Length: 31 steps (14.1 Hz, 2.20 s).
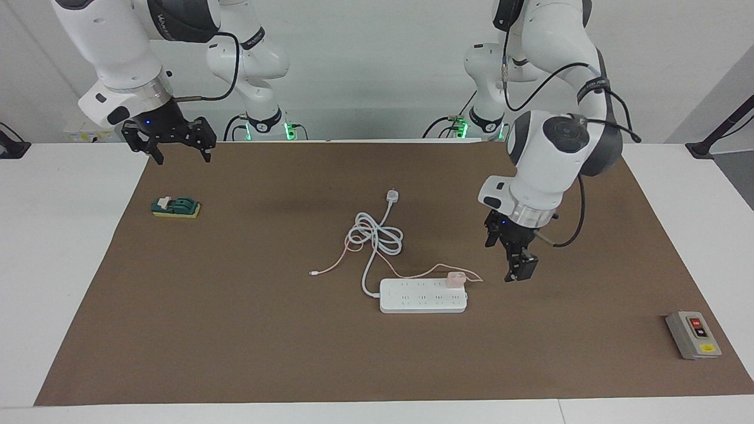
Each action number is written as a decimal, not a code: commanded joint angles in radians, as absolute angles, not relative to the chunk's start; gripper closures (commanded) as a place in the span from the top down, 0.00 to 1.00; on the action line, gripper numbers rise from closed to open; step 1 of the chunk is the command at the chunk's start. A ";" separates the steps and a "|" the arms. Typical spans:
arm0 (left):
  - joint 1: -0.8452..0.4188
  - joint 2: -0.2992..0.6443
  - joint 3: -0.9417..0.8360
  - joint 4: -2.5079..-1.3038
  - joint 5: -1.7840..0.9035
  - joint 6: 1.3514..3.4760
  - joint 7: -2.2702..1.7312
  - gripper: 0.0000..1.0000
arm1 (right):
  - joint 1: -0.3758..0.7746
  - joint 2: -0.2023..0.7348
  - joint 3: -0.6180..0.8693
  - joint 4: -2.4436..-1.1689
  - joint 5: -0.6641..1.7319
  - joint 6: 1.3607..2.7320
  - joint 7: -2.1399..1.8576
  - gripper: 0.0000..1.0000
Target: Plug charger into power strip
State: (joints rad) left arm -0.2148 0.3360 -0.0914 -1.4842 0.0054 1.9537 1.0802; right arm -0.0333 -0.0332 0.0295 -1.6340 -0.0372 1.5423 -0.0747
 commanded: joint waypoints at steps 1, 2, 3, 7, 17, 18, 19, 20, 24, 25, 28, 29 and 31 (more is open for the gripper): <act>-0.161 0.230 -0.094 -1.525 -0.047 1.860 0.985 1.00 | -0.041 -0.048 0.037 -1.643 -0.038 1.549 -0.100 1.00; -0.158 0.198 -0.089 -1.522 -0.048 1.824 0.945 1.00 | -0.041 -0.048 0.037 -1.641 -0.038 1.549 -0.100 1.00; -0.152 0.166 -0.086 -1.523 -0.046 1.792 0.907 1.00 | -0.041 -0.048 0.037 -1.641 -0.038 1.549 -0.100 1.00; -0.056 0.092 -0.081 -1.528 -0.044 1.663 0.685 1.00 | -0.041 -0.048 0.037 -1.643 -0.038 1.549 -0.100 1.00; 0.046 0.071 -0.081 -1.532 -0.031 1.677 0.054 1.00 | -0.041 -0.048 0.037 -1.641 -0.038 1.549 -0.103 1.00; 0.043 0.066 -0.083 -1.537 -0.032 1.657 0.054 1.00 | -0.041 -0.048 0.037 -1.643 -0.038 1.549 -0.103 1.00; 0.041 0.064 -0.081 -1.539 -0.031 1.654 0.052 1.00 | -0.041 -0.048 0.037 -1.643 -0.038 1.549 -0.101 1.00; 0.040 0.064 -0.081 -1.534 -0.032 1.652 0.052 1.00 | -0.041 -0.048 0.037 -1.643 -0.038 1.549 -0.101 1.00; 0.017 0.042 -0.087 -1.531 -0.012 1.551 0.035 1.00 | -0.041 -0.048 0.037 -1.643 -0.038 1.549 -0.101 1.00; 0.015 0.022 -0.087 -1.535 -0.006 1.537 0.017 1.00 | -0.041 -0.048 0.037 -1.641 -0.038 1.549 -0.101 1.00; 0.015 -0.021 -0.084 -1.558 0.011 1.516 -0.003 1.00 | -0.041 -0.048 0.037 -1.641 -0.038 1.549 -0.101 1.00; 0.014 -0.034 -0.086 -1.578 0.011 1.517 -0.002 1.00 | -0.041 -0.048 0.037 -1.643 -0.038 1.549 -0.101 1.00; 0.014 -0.044 -0.089 -1.595 0.009 1.508 -0.005 1.00 | -0.041 -0.048 0.037 -1.643 -0.038 1.549 -0.101 1.00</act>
State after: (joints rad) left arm 0.0274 -0.0030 -0.0952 -1.5344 -0.0089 1.5146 0.0154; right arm -0.0332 -0.0332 0.0295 -1.6335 -0.0372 1.5423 -0.0747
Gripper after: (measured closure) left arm 0.000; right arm 0.000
